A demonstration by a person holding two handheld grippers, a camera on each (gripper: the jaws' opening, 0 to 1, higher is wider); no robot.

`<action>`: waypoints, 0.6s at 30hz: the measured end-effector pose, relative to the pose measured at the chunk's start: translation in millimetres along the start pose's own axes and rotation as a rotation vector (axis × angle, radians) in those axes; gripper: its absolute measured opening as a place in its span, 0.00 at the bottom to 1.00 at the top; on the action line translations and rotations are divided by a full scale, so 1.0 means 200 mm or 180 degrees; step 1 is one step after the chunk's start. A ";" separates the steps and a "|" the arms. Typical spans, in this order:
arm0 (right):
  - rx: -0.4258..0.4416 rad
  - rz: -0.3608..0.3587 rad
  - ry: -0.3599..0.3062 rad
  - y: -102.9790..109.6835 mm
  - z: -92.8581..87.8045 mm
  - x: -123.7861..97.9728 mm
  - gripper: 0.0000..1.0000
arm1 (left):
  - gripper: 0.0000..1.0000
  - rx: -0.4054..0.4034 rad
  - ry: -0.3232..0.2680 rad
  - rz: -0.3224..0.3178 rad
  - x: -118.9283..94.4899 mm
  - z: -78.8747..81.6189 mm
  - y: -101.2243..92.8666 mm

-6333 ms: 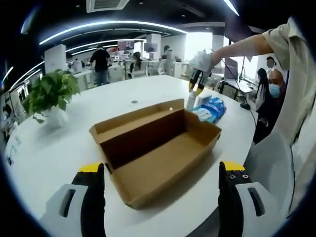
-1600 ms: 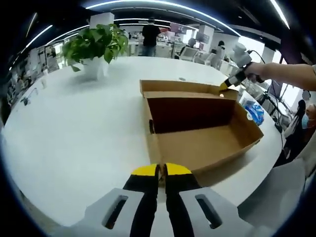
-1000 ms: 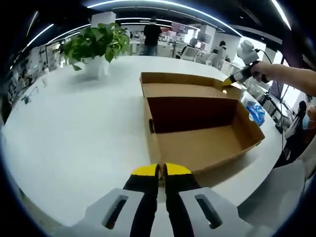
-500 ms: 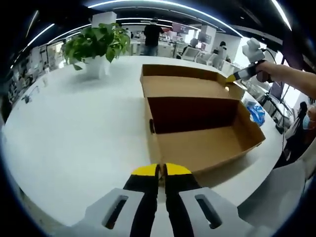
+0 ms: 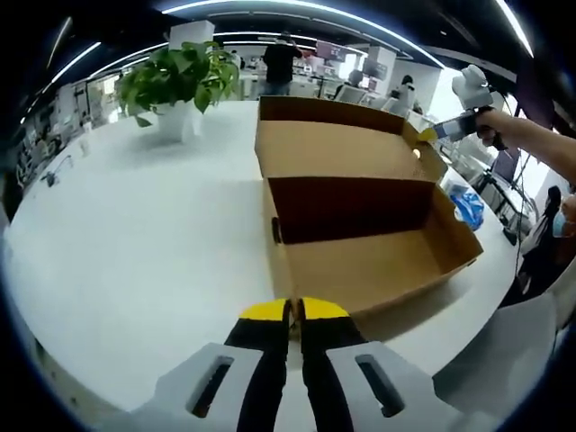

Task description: Operate the shoe box by opening the lid, removing the specified soft item, and placing it in the target area until the item is outside and the box remains undamaged.

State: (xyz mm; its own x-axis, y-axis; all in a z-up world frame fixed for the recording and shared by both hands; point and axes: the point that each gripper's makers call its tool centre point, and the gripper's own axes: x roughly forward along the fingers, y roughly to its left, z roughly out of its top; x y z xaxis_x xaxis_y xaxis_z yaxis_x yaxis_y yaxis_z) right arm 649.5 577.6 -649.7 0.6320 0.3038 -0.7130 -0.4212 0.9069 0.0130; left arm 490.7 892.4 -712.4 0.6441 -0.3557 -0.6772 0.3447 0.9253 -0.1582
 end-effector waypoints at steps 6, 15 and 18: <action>0.0018 -0.0012 -0.0122 0.01 0.01 -0.04 0.00 | 0.00 0.0013 0.0008 -0.0003 0.00 0.00 0.00; 0.0106 -0.0006 -0.0307 0.04 0.02 -0.11 0.00 | 0.00 0.0025 0.0004 -0.0013 -0.01 0.00 -0.01; 0.0111 -0.0014 -0.0355 0.05 0.01 -0.13 0.00 | 0.00 0.0031 -0.0001 -0.0014 -0.01 0.00 -0.01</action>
State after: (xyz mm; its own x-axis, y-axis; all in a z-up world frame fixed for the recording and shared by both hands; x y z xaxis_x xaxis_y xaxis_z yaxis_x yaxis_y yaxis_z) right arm 630.5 579.4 -629.0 0.7030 0.3286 -0.6308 -0.3966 0.9173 0.0358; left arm 489.3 891.4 -711.4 0.6428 -0.3599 -0.6763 0.3543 0.9224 -0.1541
